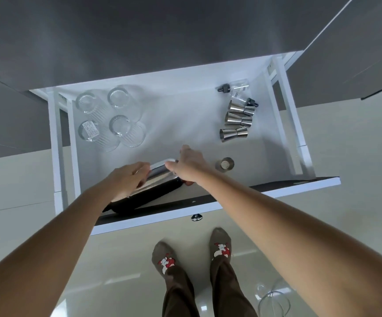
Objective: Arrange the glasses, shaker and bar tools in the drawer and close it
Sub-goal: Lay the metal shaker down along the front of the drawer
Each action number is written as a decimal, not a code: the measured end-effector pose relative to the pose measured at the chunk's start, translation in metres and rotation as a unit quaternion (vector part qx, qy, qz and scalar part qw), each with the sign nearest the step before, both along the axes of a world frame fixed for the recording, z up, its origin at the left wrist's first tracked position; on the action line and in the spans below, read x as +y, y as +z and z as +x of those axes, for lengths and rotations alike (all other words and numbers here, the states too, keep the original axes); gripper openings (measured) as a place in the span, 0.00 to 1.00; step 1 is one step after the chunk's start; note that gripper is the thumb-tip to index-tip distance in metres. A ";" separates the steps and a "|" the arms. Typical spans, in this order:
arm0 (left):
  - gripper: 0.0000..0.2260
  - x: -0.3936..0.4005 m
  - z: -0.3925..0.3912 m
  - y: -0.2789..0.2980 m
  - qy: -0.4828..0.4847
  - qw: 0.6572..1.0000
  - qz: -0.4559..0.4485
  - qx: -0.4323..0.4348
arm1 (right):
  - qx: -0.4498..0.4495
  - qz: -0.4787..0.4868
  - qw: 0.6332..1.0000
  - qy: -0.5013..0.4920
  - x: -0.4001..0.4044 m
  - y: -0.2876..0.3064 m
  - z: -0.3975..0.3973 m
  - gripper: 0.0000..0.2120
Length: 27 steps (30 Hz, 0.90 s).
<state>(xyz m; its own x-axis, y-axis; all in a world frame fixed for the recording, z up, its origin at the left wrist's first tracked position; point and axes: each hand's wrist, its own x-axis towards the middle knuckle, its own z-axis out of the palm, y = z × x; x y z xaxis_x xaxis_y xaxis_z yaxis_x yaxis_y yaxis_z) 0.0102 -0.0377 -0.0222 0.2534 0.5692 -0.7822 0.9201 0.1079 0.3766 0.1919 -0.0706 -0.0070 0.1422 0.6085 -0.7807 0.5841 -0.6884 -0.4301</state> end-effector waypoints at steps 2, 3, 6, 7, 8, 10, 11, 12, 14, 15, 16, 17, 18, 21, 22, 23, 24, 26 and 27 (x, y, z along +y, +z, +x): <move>0.12 0.001 -0.003 -0.001 0.018 1.000 -0.016 -0.007 | 0.008 -0.010 0.999 0.029 -0.004 -0.001 -0.003 0.22; 0.13 0.001 -0.004 -0.001 0.021 1.000 -0.020 -0.008 | 0.011 -0.016 0.999 0.039 -0.005 -0.003 -0.005 0.20; 0.16 0.003 -0.006 -0.006 0.004 1.000 -0.016 0.012 | 0.026 -0.043 0.997 0.050 -0.010 -0.006 -0.008 0.17; 0.16 0.004 -0.006 -0.007 -0.005 1.000 -0.013 0.024 | 0.028 -0.049 0.997 0.055 -0.012 -0.006 -0.008 0.18; 0.16 0.005 -0.005 -0.007 -0.011 0.999 -0.012 0.034 | 0.028 -0.053 0.996 0.063 -0.014 -0.006 -0.008 0.20; 0.16 0.009 0.001 -0.004 -0.033 0.998 -0.017 0.055 | 0.035 -0.045 0.997 0.057 -0.014 -0.002 -0.002 0.19; 0.16 0.010 0.006 0.000 -0.059 0.995 -0.016 0.074 | 0.046 -0.022 0.998 0.036 -0.010 0.001 0.005 0.17; 0.15 0.012 0.014 0.003 -0.095 0.991 -0.002 0.095 | 0.057 0.019 0.998 0.003 -0.005 0.004 0.014 0.15; 0.11 0.012 0.031 0.005 -0.145 0.980 0.090 0.100 | 0.051 0.131 0.986 -0.093 0.008 0.008 0.040 0.11; 0.11 0.010 0.041 0.005 -0.137 0.977 0.150 0.061 | 0.028 0.180 0.974 -0.135 0.014 0.009 0.056 0.09; 0.12 0.006 0.052 0.005 -0.118 0.973 0.198 0.001 | -0.009 0.216 0.964 -0.153 0.019 0.008 0.073 0.08; 0.15 0.001 0.066 0.004 -0.111 0.967 0.221 -0.063 | -0.054 0.237 0.959 -0.147 0.021 0.007 0.091 0.08; 0.18 -0.004 0.080 0.005 -0.123 0.960 0.222 -0.117 | -0.098 0.241 0.957 -0.127 0.021 0.003 0.108 0.08; 0.29 -0.021 0.125 -0.001 -0.205 0.943 0.189 -0.179 | -0.200 0.184 0.962 -0.006 0.011 -0.018 0.149 0.15; 0.31 -0.026 0.138 -0.003 -0.228 0.938 0.187 -0.181 | -0.221 0.163 0.961 0.041 0.006 -0.026 0.157 0.17; 0.33 -0.031 0.148 -0.006 -0.243 0.934 0.188 -0.182 | -0.237 0.147 0.957 0.081 0.000 -0.032 0.162 0.18; 0.32 -0.034 0.156 -0.010 -0.251 0.932 0.189 -0.183 | -0.249 0.140 0.952 0.109 -0.003 -0.038 0.165 0.19; 0.28 -0.040 0.164 -0.018 -0.253 0.929 0.197 -0.183 | -0.267 0.137 0.943 0.141 -0.007 -0.047 0.169 0.19; 0.25 -0.042 0.166 -0.022 -0.249 0.927 0.205 -0.190 | -0.277 0.138 0.939 0.151 -0.008 -0.050 0.169 0.18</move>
<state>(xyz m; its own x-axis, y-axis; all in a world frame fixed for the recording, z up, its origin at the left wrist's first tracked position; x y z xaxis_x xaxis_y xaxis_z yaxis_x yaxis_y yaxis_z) 0.1764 -0.0802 -0.0439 0.7778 0.5372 -0.3262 0.6096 -0.5185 0.5997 0.3608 -0.0786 -0.0565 0.2685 0.8544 -0.4449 0.9217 -0.3620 -0.1390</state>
